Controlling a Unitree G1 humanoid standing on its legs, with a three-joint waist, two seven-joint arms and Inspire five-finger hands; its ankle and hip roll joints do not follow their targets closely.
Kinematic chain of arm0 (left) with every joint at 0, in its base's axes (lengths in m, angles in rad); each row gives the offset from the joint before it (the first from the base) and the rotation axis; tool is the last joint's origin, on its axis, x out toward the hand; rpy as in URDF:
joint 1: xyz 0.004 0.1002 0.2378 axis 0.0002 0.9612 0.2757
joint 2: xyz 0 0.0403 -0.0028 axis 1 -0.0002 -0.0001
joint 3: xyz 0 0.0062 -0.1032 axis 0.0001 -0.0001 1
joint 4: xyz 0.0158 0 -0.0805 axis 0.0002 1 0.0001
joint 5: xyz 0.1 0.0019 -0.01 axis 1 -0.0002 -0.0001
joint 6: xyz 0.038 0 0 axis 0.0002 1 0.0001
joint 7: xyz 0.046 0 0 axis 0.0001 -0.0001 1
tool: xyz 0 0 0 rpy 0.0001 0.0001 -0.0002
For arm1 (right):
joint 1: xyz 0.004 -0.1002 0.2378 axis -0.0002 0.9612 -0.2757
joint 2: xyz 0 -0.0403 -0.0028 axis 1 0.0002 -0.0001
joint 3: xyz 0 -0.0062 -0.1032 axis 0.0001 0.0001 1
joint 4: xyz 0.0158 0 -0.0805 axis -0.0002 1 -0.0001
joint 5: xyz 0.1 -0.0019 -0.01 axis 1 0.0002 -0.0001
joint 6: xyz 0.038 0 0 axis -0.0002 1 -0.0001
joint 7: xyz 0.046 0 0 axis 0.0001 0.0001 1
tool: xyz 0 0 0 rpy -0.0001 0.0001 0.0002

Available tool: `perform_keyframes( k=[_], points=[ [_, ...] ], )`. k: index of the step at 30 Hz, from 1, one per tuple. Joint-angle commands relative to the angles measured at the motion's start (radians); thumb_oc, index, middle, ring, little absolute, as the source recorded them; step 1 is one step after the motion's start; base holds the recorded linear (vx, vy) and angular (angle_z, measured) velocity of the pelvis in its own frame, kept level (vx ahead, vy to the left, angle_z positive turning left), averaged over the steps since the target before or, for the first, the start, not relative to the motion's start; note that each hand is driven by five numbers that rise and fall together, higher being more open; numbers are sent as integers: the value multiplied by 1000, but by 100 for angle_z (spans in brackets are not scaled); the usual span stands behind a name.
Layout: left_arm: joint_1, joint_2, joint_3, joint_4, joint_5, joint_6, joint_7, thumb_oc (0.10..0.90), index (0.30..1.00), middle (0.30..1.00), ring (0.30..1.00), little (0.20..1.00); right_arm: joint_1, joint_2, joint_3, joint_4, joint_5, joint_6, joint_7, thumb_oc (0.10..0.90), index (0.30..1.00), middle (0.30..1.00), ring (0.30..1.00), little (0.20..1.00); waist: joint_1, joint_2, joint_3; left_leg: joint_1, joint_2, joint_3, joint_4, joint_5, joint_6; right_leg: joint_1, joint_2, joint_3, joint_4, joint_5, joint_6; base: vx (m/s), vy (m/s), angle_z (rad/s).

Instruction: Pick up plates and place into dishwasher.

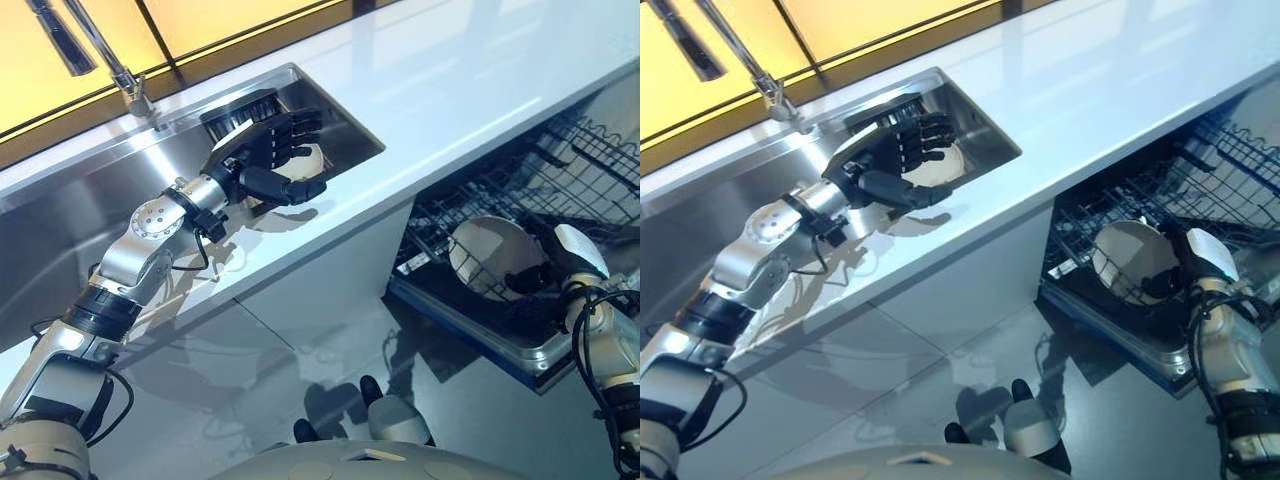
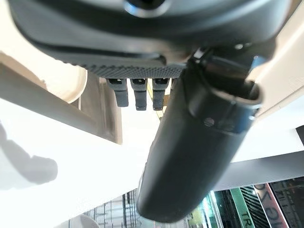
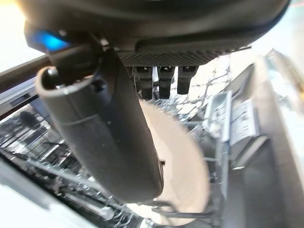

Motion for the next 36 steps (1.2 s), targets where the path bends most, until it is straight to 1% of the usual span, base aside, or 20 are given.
perform_keyframes(
  k=[1,5,6,8,9,10,11,12,15,16,19,21,23,25,26,28,32,36],
  points=[
    [-71,25,98,3,5,-96,6,800,900,900,900,900,-44,-93,-86,-84,-48,-58,-63,800,900,900,900,900,-1,-10,-73,6,-3,18,16,-61,25,-42,34,-37,107,-69,70,17,10,-9],
    [-60,30,104,7,18,-101,7,800,900,900,900,900,-23,-98,-120,-101,-30,-66,-98,800,900,900,900,900,-5,-12,-75,8,-3,22,16,-62,25,-41,34,-38,108,-70,70,10,0,-3],
    [-62,34,107,10,21,-98,9,800,900,900,900,900,-14,-100,-144,-113,-14,-78,-124,800,900,900,900,900,-6,-12,-75,9,-3,23,16,-62,26,-41,35,-38,109,-71,70,8,0,-6],
    [-63,37,110,13,21,-99,9,800,900,900,900,900,-9,-103,-157,-124,-8,-87,-146,800,900,900,900,900,-7,-12,-75,9,-3,23,16,-63,26,-41,35,-38,109,-72,70,3,-1,-3],
    [-65,43,112,18,23,-100,11,800,900,900,900,900,-2,-107,-176,-137,-2,-106,-181,800,900,900,900,900,-8,-11,-75,10,-4,22,16,-63,27,-41,36,-38,111,-73,70,0,0,0],
    [-66,43,112,19,24,-100,12,800,900,900,900,900,-1,-107,-180,-139,-1,-107,-186,800,900,900,900,900,-8,-11,-75,10,-4,22,16,-63,27,-41,36,-38,111,-73,70,0,0,0],
    [-68,47,114,18,26,-101,19,800,900,900,900,900,1,-107,-194,-151,3,-123,-212,800,900,900,900,900,-9,-9,-76,9,-4,21,17,-63,28,-41,37,-38,113,-74,70,0,0,0],
    [-68,51,118,23,29,-112,29,800,900,900,900,900,10,-107,-214,-173,0,-154,-259,800,900,900,900,900,-10,-6,-77,9,-6,18,17,-64,28,-42,38,-37,114,-75,70,0,0,0],
    [-63,62,132,28,31,-121,39,800,900,900,900,900,29,-104,-246,-204,1,-194,-302,800,900,900,900,900,-11,-2,-78,10,-7,15,17,-64,28,-40,38,-37,115,-78,70,0,0,0],
    [-66,71,146,40,50,-117,47,800,900,900,900,900,45,-98,-269,-227,-11,-221,-308,800,900,900,900,900,-13,4,-80,9,-9,13,18,-63,28,-40,38,-39,116,-80,71,0,0,0],
    [-89,100,150,71,62,-105,61,800,900,900,900,900,65,-104,-287,-246,-4,-238,-286,800,900,900,900,900,-18,12,-82,8,-11,13,17,-62,27,-40,36,-42,114,-81,73,0,0,0],
    [-124,124,148,120,68,-99,64,800,900,900,900,900,76,-113,-288,-253,-6,-248,-266,800,900,900,900,900,-21,19,-84,7,-12,14,16,-61,26,-41,35,-44,114,-83,74,36,-5,0],
    [-186,168,121,204,77,-107,73,800,900,900,900,900,82,-135,-280,-260,0,-259,-250,800,900,900,900,900,-28,30,-81,6,-15,16,17,-57,25,-43,32,-48,116,-83,76,37,-5,0],
    [-211,181,109,235,87,-109,77,800,900,900,900,900,82,-143,-275,-259,3,-261,-244,800,900,900,900,900,-30,34,-81,4,-16,16,17,-56,24,-44,31,-49,117,-84,77,17,-3,0],
    [-263,214,84,289,80,-111,85,800,900,900,900,900,84,-161,-271,-262,12,-258,-235,800,900,900,900,900,-35,43,-78,2,-18,17,17,-54,22,-47,28,-49,119,-85,78,41,-7,-1],
    [-316,237,56,334,79,-104,98,800,900,900,900,900,86,-175,-268,-259,19,-263,-235,800,900,900,900,900,-39,52,-74,0,-19,19,17,-53,21,-50,26,-52,121,-86,79,20,-3,0],
    [-428,254,-10,420,78,-62,134,800,900,900,900,900,83,-204,-261,-272,32,-263,-231,800,900,900,900,900,-49,69,-60,-5,-24,21,19,-52,20,-56,21,-54,127,-89,81,40,-21,0],
    [-482,246,-37,473,83,-39,166,800,900,900,900,900,90,-212,-263,-293,48,-278,-229,800,900,900,900,900,-60,78,-51,-13,-27,23,23,-53,19,-65,18,-51,133,-93,82,43,-32,0]
  ],
)
